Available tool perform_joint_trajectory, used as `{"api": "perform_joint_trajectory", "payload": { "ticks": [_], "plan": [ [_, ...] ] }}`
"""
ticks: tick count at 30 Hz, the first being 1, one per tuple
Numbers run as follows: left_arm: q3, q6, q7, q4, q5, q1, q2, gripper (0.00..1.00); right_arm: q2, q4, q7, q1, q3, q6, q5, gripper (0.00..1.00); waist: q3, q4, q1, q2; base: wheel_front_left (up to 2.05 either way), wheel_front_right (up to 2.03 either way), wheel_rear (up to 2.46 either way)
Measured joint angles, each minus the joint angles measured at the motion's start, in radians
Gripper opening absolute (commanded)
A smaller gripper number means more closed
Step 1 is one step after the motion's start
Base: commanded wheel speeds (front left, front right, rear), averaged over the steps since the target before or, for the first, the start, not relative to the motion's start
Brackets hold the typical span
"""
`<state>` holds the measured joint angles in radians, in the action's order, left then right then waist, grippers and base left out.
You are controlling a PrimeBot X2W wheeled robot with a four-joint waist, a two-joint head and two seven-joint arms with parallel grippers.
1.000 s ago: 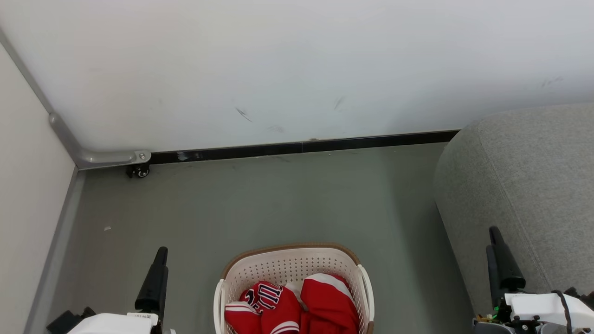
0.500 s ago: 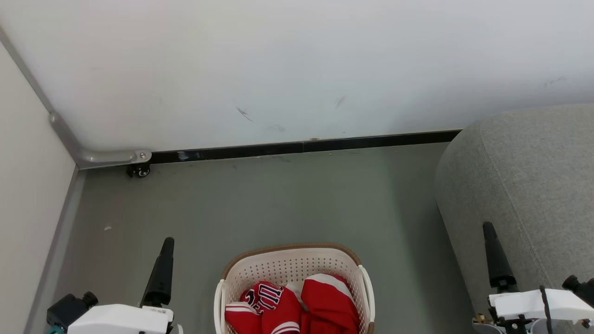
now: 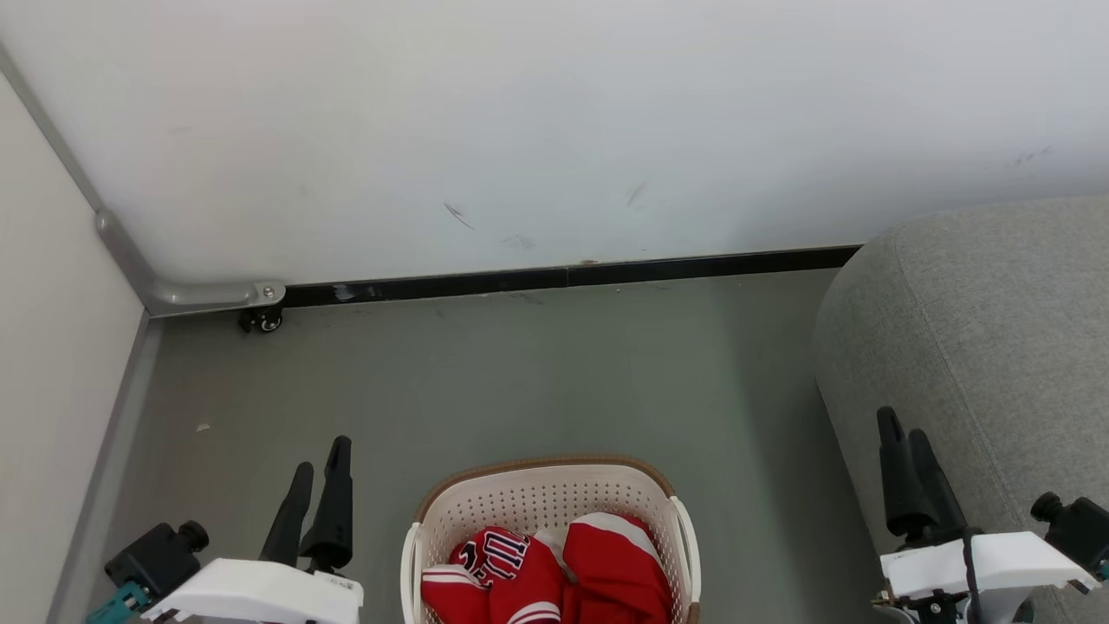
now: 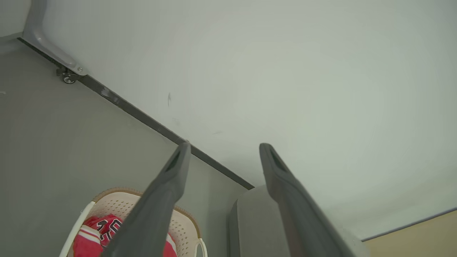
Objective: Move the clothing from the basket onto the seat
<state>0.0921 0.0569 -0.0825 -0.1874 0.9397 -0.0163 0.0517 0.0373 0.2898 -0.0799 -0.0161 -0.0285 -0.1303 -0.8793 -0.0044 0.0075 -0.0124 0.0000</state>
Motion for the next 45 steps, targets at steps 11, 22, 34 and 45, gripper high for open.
{"api": "perform_joint_trajectory", "payload": {
  "ticks": [11,22,34,45],
  "plan": [
    [0.058,-0.041,-0.040,0.019,-0.247,0.000,0.023,1.00,0.000,0.001,-0.016,-0.001,0.004,0.000,0.203,1.00,0.010,0.001,0.0087,0.0000,0.00,0.00,0.00],
    [0.125,-0.089,-0.078,0.032,-0.488,0.000,0.044,1.00,0.000,0.001,-0.027,-0.001,0.007,0.000,0.385,1.00,0.017,0.002,0.0112,0.0000,0.00,0.00,0.00],
    [0.175,-0.135,-0.119,0.028,-0.676,0.000,0.044,1.00,0.000,0.002,-0.054,-0.001,0.023,0.000,0.530,1.00,0.022,0.004,0.0117,0.0000,0.00,0.00,0.00],
    [0.209,-0.173,-0.163,0.010,-0.842,0.000,0.043,1.00,0.001,0.008,-0.090,-0.001,0.036,0.000,0.685,1.00,0.022,0.007,0.0118,0.0000,0.00,0.00,0.00]
  ]
}}
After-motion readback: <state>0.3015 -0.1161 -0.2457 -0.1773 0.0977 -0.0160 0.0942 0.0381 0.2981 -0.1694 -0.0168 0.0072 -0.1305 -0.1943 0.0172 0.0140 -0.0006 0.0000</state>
